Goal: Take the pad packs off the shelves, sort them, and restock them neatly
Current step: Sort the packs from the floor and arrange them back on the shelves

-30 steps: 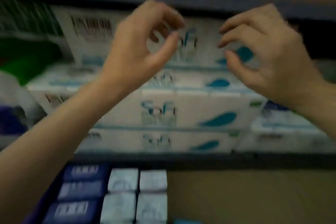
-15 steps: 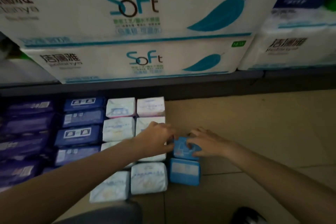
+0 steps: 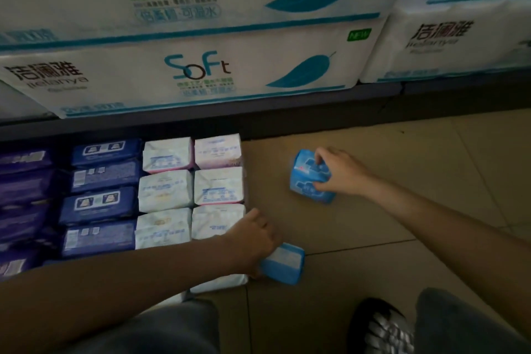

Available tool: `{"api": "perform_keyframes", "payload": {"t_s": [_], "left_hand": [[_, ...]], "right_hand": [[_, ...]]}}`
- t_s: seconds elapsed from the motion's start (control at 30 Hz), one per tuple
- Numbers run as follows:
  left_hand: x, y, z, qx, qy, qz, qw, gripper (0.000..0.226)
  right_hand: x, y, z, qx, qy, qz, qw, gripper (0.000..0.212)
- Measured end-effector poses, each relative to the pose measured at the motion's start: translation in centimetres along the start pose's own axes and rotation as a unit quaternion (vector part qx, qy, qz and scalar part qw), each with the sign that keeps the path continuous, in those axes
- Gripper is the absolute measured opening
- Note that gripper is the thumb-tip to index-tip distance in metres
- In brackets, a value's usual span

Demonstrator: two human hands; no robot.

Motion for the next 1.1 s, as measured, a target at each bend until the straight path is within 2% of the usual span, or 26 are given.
{"api": "perform_keyframes", "payload": {"t_s": [0.07,0.23,0.3,0.37,0.43,0.47,0.53,0.57,0.7,0.83,1.0,1.1], "left_hand": [[0.6,-0.3,0.2,0.006,-0.006,-0.006,1.000,0.064],[2.2,-0.8,1.2,0.000,0.016,-0.016,1.000,0.069],[2.1,0.5,0.5,-0.039,0.053,0.007,0.998,0.068],[1.3,2.6,-1.9,-0.101,0.124,0.027,0.987,0.069],[-0.5,4.7,-5.1,-0.214,0.185,0.058,0.957,0.076],[-1.6,5.9,-6.6,-0.296,0.192,0.083,0.932,0.084],[-4.3,8.6,-9.3,-0.403,0.150,0.138,0.892,0.098],[-6.0,10.1,-10.3,-0.430,0.122,0.165,0.879,0.098],[-13.7,16.8,-12.8,-0.518,0.030,0.280,0.808,0.068],[-23.9,24.8,-13.9,-0.530,-0.039,0.419,0.737,0.053],[-33.7,32.7,-14.1,-0.409,-0.014,0.617,0.672,0.058],[-37.2,35.8,-14.9,-0.353,0.032,0.688,0.634,0.055]], "right_hand": [[-0.8,0.0,0.1,0.010,0.001,-0.016,1.000,0.042],[-2.7,-0.3,0.0,0.050,0.001,0.001,0.999,0.040],[-3.1,0.2,-0.3,0.024,-0.012,0.021,0.999,0.041],[-3.1,1.9,-0.9,-0.037,-0.035,0.083,0.995,0.045],[-3.3,4.7,-2.4,-0.085,-0.032,0.155,0.984,0.048],[-3.5,6.4,-3.5,-0.093,-0.013,0.188,0.978,0.048],[-4.0,10.0,-6.4,-0.074,0.038,0.230,0.970,0.046],[-4.2,11.9,-8.1,-0.051,0.063,0.244,0.966,0.045],[-6.6,20.7,-15.6,0.027,0.155,0.343,0.926,0.046],[-11.9,31.3,-22.0,0.081,0.295,0.395,0.866,0.043],[-16.0,42.2,-28.5,0.085,0.399,0.514,0.754,0.041],[-14.9,47.1,-31.6,0.071,0.418,0.547,0.722,0.042]]}}
Point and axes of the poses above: each hand's wrist, its own x-axis towards the middle knuckle, its own y-axis out of the back of the hand, z = x × y, the point moved 3 cm from there along x, towards the middle knuckle, and after that the axes turned 8 degrees about -y, right-handed, at the moved point
